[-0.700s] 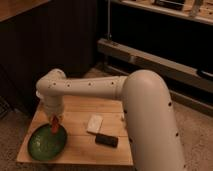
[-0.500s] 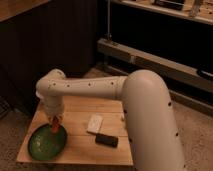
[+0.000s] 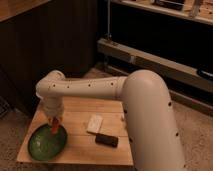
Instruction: Place the pepper in the ceramic bowl
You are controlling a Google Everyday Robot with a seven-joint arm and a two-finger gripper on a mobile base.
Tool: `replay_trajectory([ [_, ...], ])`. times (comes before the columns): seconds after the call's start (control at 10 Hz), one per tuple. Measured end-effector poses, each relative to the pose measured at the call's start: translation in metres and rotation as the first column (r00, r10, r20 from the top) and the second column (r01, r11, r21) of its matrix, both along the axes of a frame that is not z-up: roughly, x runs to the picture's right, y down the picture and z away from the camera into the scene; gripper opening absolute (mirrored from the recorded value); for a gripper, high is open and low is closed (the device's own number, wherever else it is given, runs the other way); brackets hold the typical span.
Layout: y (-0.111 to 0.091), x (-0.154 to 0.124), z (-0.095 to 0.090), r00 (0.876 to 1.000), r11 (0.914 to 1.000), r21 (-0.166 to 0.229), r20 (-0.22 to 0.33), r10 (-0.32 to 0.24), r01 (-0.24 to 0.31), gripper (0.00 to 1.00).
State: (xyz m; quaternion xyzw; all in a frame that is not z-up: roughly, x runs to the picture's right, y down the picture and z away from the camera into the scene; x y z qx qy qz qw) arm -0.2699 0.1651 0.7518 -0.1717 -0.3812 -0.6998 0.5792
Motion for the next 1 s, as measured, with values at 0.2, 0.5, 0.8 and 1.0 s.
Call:
replay_trajectory([
  [0.2,0.0015,0.0001,-0.0003,1.0,1.0,0.0,0.002,-0.002,0.002,0.19],
  [0.5,0.0036,-0.0003,-0.0011,1.0,1.0,0.001,0.005,-0.005,0.005,0.25],
  [0.8,0.0058,-0.0005,-0.0018,1.0,1.0,0.001,0.008,-0.009,0.009,0.25],
  [1.0,0.0068,-0.0005,-0.0018,1.0,0.9999,0.002,0.009,-0.011,0.011,0.25],
])
